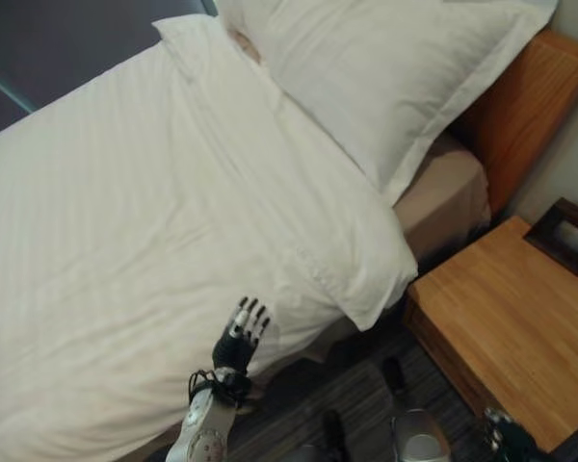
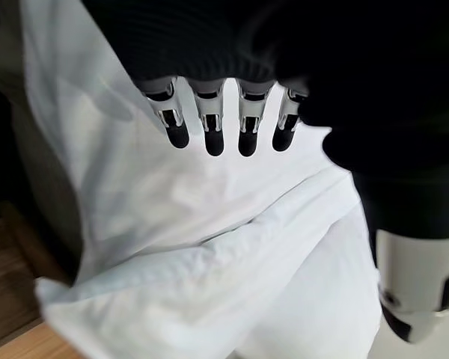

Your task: Making the bed.

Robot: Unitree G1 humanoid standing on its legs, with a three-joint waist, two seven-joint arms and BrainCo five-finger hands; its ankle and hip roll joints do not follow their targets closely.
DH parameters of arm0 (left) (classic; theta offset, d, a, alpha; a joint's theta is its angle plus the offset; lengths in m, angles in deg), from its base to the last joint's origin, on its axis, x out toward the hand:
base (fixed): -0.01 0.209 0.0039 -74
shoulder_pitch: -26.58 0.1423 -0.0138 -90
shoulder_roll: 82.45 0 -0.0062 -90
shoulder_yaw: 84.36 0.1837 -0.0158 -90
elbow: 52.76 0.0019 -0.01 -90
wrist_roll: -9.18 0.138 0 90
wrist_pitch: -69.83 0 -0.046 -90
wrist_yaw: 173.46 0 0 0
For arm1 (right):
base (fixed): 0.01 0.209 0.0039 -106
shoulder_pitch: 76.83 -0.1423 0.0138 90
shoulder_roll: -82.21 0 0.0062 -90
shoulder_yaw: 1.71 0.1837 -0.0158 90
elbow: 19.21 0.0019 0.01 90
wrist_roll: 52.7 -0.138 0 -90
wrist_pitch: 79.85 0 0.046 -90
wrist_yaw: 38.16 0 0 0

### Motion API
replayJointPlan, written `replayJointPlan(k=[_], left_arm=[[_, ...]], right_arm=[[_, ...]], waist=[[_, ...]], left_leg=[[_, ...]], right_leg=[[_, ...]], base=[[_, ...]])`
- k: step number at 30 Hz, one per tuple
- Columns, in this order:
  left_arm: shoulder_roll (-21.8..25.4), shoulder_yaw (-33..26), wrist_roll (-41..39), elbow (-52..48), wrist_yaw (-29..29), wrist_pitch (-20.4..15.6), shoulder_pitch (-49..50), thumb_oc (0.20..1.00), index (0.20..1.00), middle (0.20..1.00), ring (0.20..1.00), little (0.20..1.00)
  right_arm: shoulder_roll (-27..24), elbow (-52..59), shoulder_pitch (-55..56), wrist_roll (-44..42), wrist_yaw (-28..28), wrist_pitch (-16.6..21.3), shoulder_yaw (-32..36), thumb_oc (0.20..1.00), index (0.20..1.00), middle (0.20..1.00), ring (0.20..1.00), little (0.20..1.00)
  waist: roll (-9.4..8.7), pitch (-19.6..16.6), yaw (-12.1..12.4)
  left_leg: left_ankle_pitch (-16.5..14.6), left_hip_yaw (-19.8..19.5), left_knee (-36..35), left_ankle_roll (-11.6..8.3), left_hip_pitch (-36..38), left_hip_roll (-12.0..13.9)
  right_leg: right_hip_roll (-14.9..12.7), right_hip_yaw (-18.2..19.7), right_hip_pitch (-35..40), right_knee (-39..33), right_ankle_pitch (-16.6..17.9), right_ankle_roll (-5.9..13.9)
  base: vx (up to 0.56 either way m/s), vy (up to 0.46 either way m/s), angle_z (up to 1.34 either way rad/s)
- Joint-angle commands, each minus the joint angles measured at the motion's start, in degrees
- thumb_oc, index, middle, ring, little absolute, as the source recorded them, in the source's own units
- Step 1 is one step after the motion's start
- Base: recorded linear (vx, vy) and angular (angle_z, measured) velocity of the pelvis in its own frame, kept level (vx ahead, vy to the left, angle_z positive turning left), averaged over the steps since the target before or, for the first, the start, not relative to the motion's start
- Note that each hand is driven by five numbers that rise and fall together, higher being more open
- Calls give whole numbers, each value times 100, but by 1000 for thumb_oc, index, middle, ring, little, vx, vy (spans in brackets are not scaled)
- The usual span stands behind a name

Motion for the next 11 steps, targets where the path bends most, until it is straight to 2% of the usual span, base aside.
replayJointPlan(k=[1,2,3,5,6,11], left_arm=[[303,436,495,290,-538,190,-26,1000,1000,1000,1000,1000],[303,436,495,290,-538,190,-26,1000,1000,1000,1000,1000],[564,803,911,522,-816,321,-12,1000,1000,1000,1000,1000],[587,916,999,670,-903,354,-19,1000,1000,1000,1000,1000],[458,1018,1282,1146,-905,320,-58,1000,1000,1000,1000,1000],[323,903,1311,1240,-650,193,-100,1000,1000,1000,1000,1000]], right_arm=[[-57,560,-266,247,205,152,-354,1000,1000,1000,1000,1000],[-57,560,-266,247,205,152,-354,1000,1000,1000,1000,1000],[-78,1066,-196,251,335,153,-545,1000,1000,1000,1000,1000],[-76,1178,-192,261,382,158,-649,1000,1000,1000,1000,1000],[32,1545,-256,232,422,191,-954,1000,1000,1000,1000,1000],[298,1658,-302,5,337,218,-1257,1000,1000,1000,1000,1000]], waist=[[-250,-394,-17],[-250,-394,-17],[-322,-490,-32],[-362,-547,-29],[-459,-680,40],[-564,-773,172]], left_leg=[[257,32,68,-57,-16,-101],[256,32,68,-57,-16,-101],[236,55,68,-49,39,-83],[220,66,68,-41,52,-76],[202,79,68,-22,60,-72],[186,30,68,14,46,-98]], right_leg=[[-73,72,801,110,-742,148],[-73,72,801,110,-742,148],[-56,66,849,117,-722,169],[-50,64,855,117,-715,177],[-44,53,850,108,-687,206],[-59,-1,847,108,-661,236]], base=[[4,4,8],[0,0,0],[-8,39,-2],[-19,47,-2],[-28,43,-6],[-36,44,0]])
